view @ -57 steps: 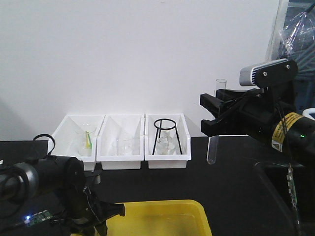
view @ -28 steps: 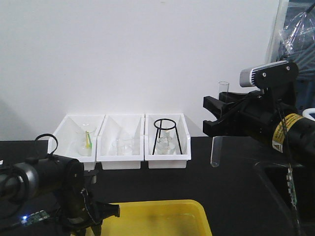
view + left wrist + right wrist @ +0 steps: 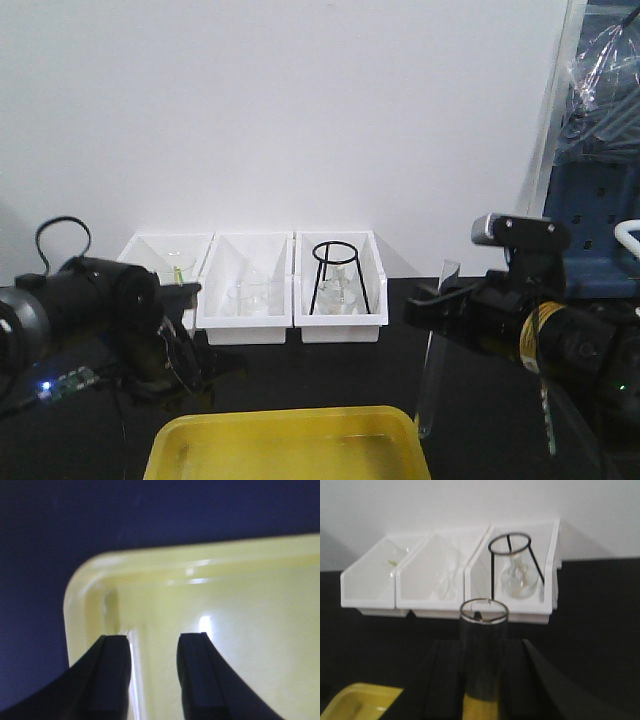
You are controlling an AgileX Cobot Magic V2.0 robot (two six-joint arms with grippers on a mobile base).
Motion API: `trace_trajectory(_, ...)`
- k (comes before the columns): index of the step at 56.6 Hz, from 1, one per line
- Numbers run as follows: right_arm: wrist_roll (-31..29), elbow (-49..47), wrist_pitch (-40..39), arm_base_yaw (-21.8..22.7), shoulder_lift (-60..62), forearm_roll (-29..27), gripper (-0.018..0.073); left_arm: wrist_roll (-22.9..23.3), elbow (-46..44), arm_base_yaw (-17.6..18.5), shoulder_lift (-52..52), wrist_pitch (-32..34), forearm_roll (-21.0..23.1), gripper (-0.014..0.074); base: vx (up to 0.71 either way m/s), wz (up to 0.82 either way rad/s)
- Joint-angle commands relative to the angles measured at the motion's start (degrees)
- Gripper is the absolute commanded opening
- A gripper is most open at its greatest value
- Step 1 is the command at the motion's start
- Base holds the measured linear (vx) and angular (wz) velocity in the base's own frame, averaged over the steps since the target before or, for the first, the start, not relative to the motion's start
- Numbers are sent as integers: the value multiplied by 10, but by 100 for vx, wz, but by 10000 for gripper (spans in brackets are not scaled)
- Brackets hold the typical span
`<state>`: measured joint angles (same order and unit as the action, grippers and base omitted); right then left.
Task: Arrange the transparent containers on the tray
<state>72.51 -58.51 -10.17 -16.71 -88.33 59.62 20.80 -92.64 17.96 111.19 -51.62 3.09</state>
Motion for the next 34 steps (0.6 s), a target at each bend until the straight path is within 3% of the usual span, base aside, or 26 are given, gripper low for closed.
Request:
trace_trajectory(1, 70, -3, -60, 1, -7, 56, -13, -17, -43, 4, -61, 11, 0, 366, 0, 0)
trace_trajectory(11, 226, -8, -112, 1, -32, 202, -13, -40, -79, 4, -101, 19, -1, 366, 0, 0)
trace_trajectory(24, 451, -16, -125, 1, -39, 433, -13, -45, -90, 4, -122, 27, 1, 366, 0, 0)
trace_trajectory(34, 470, -14, -147, 1, -42, 431, -11, -45, -90, 4, -122, 12, 10, 366, 0, 0)
